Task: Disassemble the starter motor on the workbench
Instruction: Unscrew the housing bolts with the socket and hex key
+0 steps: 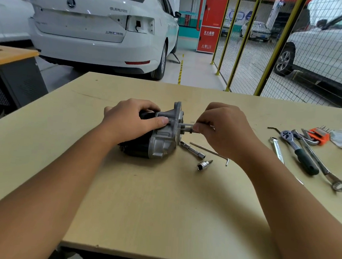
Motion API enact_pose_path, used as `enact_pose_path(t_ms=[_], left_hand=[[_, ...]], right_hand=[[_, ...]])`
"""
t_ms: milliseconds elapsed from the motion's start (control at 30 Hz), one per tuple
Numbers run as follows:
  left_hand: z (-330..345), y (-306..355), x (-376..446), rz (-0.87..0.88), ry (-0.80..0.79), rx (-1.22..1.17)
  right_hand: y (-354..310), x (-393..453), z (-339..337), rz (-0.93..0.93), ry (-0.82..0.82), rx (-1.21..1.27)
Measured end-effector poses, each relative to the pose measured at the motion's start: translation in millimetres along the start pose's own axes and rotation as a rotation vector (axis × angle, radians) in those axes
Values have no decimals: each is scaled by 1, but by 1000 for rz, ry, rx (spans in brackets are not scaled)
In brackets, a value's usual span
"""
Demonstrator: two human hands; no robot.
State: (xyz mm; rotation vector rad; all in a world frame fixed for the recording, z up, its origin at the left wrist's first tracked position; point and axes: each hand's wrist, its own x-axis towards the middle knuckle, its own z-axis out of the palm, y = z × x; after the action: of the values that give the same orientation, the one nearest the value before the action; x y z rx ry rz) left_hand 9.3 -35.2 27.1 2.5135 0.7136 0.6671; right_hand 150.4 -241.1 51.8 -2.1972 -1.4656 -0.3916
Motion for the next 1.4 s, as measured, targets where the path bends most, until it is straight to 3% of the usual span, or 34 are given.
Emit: enact_pose_path(t_ms=[300,600,867,1167,1400], left_hand=[[1,-2,0,16,-3,-15],[2,-2,1,2,9,-12],[1,-3,0,12,-2,-17],[2,-2,1,-1,10,-9],[2,-3,1,9,0,0]], right_hand=[[0,-1,-2,8,15,66],[7,-1,-4,-20,-109,23],[3,-2,-4,15,6,-9],[10,-1,2,0,-80,75],[6,-1,-1,-8,2,15]])
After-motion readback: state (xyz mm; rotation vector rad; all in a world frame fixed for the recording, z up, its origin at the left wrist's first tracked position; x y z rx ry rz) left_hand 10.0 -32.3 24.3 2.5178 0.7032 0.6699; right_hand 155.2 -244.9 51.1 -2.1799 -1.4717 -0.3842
